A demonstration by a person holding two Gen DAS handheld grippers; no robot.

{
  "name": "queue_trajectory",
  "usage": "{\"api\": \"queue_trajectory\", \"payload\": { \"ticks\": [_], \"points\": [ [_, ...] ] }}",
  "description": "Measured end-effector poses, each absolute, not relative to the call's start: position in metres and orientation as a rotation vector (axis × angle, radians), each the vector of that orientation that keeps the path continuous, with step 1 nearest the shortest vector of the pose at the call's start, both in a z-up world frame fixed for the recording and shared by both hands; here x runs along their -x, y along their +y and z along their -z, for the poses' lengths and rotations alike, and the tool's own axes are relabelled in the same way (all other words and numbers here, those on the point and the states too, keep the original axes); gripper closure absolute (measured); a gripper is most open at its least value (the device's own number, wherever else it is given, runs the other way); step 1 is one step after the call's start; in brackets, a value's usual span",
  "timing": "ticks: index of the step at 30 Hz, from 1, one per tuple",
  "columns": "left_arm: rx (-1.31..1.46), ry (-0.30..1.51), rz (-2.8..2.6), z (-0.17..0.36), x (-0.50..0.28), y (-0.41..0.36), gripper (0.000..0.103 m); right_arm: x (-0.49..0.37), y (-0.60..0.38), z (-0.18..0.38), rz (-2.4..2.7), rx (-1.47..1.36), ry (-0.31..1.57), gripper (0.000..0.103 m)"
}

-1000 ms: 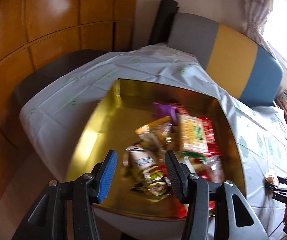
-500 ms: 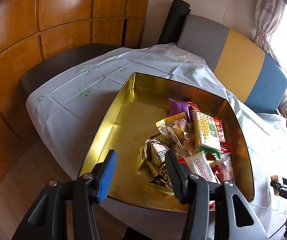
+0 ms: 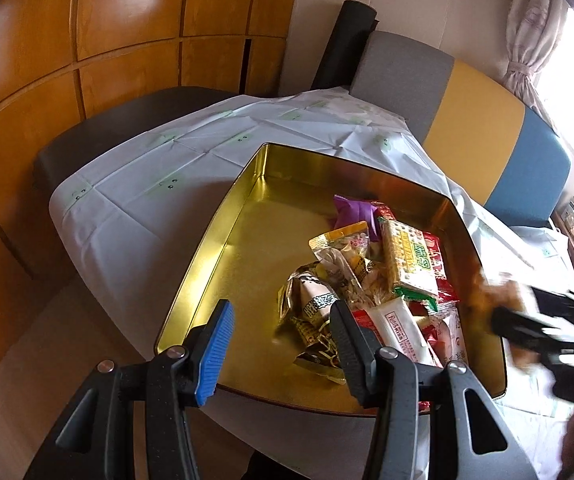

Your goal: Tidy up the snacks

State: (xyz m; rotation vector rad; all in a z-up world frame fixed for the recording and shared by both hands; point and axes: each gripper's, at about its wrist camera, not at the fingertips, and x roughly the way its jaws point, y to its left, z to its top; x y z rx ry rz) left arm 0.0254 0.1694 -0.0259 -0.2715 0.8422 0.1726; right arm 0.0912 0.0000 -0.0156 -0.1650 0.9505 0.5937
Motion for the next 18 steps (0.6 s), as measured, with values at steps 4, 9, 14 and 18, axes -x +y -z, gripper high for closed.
{"api": "queue_trajectory", "payload": {
  "ticks": [4, 9, 14, 18],
  "points": [
    [0.277, 0.853, -0.169, 0.029, -0.025, 0.170, 0.052, -0.111, 0.019, 0.055, -0.568, 0.186, 1.049, 0.040],
    [0.278, 0.860, -0.169, 0.033, -0.025, 0.171, 0.052, -0.107, 0.001, 0.047, -0.593, 0.096, 1.016, 0.025],
    [0.277, 0.862, -0.164, 0.035, -0.027, 0.167, 0.052, -0.088, -0.015, 0.034, -0.582, 0.102, 0.953, 0.056],
    [0.264, 0.859, -0.161, 0.034, -0.026, 0.162, 0.052, -0.089, -0.010, 0.045, -0.596, 0.106, 0.990, 0.057]
  ]
}}
